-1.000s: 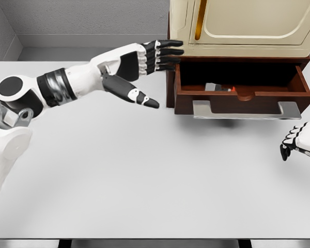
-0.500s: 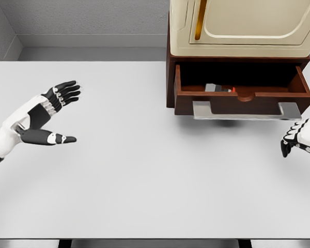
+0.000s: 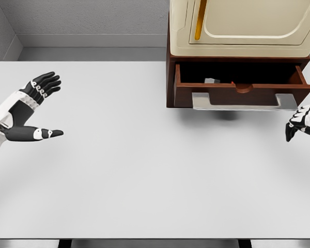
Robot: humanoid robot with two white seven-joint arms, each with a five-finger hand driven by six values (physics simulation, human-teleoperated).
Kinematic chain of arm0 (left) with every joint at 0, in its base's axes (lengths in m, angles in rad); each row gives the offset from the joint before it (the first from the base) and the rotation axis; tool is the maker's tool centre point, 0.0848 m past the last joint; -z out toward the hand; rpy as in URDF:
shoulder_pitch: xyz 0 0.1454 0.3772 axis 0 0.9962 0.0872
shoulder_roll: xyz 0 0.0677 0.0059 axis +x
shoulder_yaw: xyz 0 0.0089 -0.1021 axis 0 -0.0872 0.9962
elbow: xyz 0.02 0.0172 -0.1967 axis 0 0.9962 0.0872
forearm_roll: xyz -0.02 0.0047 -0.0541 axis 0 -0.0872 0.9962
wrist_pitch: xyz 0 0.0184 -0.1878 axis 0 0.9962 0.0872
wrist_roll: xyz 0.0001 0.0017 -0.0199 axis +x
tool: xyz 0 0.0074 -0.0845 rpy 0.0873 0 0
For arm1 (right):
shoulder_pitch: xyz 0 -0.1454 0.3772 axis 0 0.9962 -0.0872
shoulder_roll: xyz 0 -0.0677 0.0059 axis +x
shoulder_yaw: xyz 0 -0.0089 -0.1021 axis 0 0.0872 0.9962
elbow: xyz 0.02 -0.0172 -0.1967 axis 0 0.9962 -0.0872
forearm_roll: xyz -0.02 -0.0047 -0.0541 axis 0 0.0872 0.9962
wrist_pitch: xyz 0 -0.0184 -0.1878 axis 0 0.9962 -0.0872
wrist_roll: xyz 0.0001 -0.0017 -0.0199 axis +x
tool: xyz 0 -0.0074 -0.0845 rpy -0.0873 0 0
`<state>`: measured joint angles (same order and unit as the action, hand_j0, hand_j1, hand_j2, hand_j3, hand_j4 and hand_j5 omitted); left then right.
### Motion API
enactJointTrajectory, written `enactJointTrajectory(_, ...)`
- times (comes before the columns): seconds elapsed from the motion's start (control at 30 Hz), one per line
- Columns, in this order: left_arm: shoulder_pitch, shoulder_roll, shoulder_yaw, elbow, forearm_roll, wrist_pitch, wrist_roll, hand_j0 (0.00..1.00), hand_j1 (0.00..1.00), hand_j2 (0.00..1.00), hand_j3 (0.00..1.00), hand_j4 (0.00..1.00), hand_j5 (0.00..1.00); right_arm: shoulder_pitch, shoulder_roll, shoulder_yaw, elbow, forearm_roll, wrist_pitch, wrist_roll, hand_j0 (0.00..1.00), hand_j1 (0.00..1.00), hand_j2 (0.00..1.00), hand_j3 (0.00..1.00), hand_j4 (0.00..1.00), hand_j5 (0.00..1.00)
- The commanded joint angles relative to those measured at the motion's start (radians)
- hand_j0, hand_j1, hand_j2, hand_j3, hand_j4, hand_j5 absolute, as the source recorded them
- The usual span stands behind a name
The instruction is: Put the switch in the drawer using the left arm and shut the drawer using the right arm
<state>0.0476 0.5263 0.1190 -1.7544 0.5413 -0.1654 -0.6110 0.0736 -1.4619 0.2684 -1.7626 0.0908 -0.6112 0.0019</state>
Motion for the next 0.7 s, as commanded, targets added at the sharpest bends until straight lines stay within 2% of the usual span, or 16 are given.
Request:
enactJointTrajectory(0.0, 0.0, 0.0, 0.001, -0.004, 0.006, 0.0, 0.0, 1.0, 1.0, 1.0, 1.0, 1.0, 1.0, 0.0, 0.005, -0.001, -0.001, -0.01, 0.0, 0.0, 0.32, 0.32, 0.32, 0.32, 0.32, 0.32)
enactJointTrajectory(0.53, 0.006, -0.002, 0.001, -0.004, 0.006, 0.0, 0.0, 1.0, 1.0, 1.0, 1.0, 1.0, 1.0, -0.014, 0.084, 0.002, -0.003, -0.008, 0.0, 0.006, 0.32, 0.32, 0.32, 0.32, 0.32, 0.32)
enactJointTrajectory(0.67, 0.011, -0.002, 0.001, -0.005, 0.006, 0.0, 0.0, 1.0, 1.0, 1.0, 1.0, 1.0, 1.0, -0.014, 0.133, 0.002, -0.003, 0.01, 0.0, 0.009, 0.31, 0.31, 0.31, 0.31, 0.31, 0.31)
